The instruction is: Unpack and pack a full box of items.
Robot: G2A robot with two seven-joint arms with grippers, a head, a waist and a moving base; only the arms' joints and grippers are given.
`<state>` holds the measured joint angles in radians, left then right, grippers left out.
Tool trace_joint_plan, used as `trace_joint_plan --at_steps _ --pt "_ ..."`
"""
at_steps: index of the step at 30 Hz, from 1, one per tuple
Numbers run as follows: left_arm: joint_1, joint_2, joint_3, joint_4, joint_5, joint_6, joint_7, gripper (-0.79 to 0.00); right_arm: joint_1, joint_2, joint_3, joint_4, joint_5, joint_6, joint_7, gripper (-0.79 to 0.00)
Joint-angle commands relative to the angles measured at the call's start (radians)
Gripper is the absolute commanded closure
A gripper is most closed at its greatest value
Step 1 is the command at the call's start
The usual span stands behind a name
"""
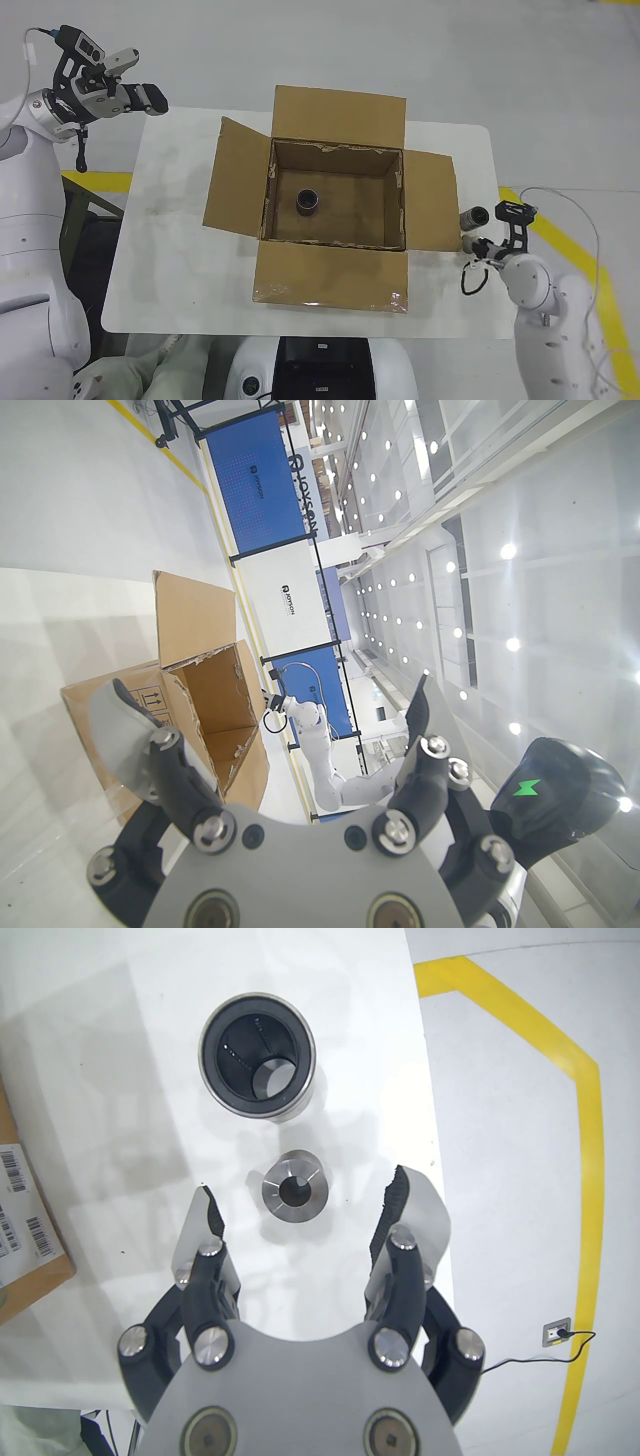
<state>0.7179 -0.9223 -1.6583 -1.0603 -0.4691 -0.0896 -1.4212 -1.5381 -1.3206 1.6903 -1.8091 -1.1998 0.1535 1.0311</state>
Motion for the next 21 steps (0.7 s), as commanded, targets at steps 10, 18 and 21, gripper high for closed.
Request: trace_joint_plan --at_steps 10,18,21 --pt "0.000 0.000 0.000 0.000 0.000 0.000 0.000 -0.785 0.054 0.004 -0.026 0.076 -0.016 0.014 -0.007 -0.597" --pt "0.000 0.000 0.000 0.000 0.000 0.000 0.000 -0.785 0.065 0.007 -0.039 0.097 -0.018 0.011 -0.004 -0.428" --pt "0.000 0.000 0.000 0.000 0.000 0.000 0.000 -0.785 0.065 0.009 -0.039 0.103 -0.012 0.009 -0.001 -0.376"
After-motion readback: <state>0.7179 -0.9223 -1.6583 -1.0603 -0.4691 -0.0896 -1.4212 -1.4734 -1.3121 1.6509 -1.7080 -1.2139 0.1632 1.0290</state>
